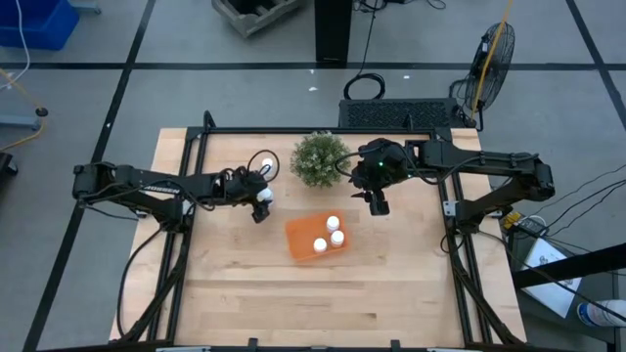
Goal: Pick and place pill bottles into a basket
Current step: Put the bottom white pill bottle into the orange bin
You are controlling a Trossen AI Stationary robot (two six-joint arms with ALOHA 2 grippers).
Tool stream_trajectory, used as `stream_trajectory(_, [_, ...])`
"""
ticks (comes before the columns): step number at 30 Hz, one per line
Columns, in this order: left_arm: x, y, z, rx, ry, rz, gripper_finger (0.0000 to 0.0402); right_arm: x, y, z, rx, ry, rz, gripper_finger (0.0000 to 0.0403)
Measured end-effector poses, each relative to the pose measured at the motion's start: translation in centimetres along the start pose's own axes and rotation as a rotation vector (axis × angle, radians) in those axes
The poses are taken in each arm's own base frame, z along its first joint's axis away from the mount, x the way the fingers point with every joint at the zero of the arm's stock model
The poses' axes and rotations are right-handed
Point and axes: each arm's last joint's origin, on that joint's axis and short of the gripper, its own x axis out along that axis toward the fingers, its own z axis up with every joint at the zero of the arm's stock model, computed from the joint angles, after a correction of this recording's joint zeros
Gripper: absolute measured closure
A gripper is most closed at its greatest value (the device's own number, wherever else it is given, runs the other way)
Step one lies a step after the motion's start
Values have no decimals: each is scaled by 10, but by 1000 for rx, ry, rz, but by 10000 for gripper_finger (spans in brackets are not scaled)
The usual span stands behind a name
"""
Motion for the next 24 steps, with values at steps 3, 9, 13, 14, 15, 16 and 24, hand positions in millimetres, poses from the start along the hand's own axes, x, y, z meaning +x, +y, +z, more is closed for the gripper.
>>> stream_trajectory(3, [0, 0, 1, 6, -8, 11, 98, 0, 0, 0, 1, -1, 0, 216])
stream_trajectory(9, [9, -2, -1, 12, 16, 12, 117, 0, 0, 1, 0, -12, -4, 216])
stream_trajectory(13, [16, -4, -3, 15, 33, -10, 130, 0, 0, 1, 0, -14, -4, 216])
stream_trajectory(14, [18, -5, -3, 12, 32, -10, 134, 0, 0, 1, 0, -14, -4, 216])
stream_trajectory(15, [19, -5, -3, 6, 38, -8, 138, 0, 0, 1, 0, -14, -4, 216])
stream_trajectory(16, [20, -5, -4, -1, 45, -5, 144, 0, 0, 1, 0, -14, -5, 216])
stream_trajectory(24, [14, -4, 0, -29, 24, -24, 234, 0, 0, 1, 0, -13, -7, 219])
